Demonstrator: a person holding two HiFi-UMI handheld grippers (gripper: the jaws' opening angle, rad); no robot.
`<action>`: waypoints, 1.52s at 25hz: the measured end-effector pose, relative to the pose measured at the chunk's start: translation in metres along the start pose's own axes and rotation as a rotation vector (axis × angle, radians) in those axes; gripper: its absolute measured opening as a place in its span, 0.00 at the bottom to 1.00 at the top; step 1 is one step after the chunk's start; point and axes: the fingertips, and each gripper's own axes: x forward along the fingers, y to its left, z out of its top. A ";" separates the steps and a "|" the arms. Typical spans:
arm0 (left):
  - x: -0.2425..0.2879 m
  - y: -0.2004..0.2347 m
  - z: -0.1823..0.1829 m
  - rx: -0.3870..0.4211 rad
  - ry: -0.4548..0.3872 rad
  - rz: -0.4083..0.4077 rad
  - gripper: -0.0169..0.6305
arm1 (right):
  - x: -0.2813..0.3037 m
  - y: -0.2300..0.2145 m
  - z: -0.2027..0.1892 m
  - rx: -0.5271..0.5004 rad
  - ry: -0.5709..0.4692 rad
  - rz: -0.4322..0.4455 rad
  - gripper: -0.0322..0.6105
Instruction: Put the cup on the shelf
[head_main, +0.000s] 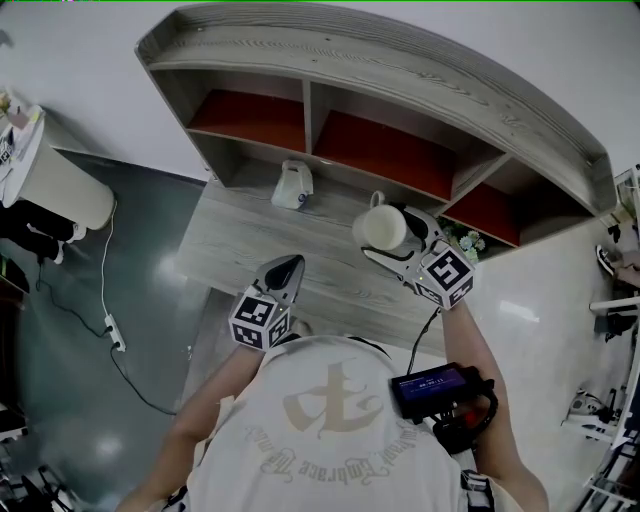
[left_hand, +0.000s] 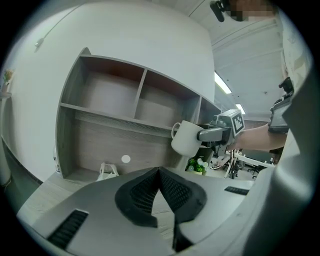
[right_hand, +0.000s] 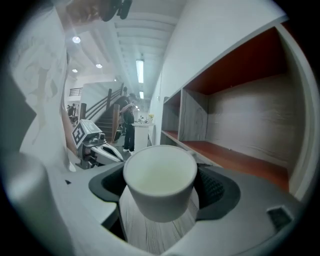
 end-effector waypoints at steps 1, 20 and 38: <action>0.000 0.000 0.003 0.002 -0.006 -0.001 0.03 | 0.002 -0.001 0.006 -0.002 -0.010 0.003 0.70; -0.008 -0.005 0.017 0.008 -0.034 -0.048 0.03 | 0.014 -0.057 0.088 0.051 -0.101 -0.115 0.70; -0.015 0.009 0.008 -0.016 -0.023 -0.029 0.03 | 0.032 -0.140 0.084 0.195 -0.033 -0.437 0.70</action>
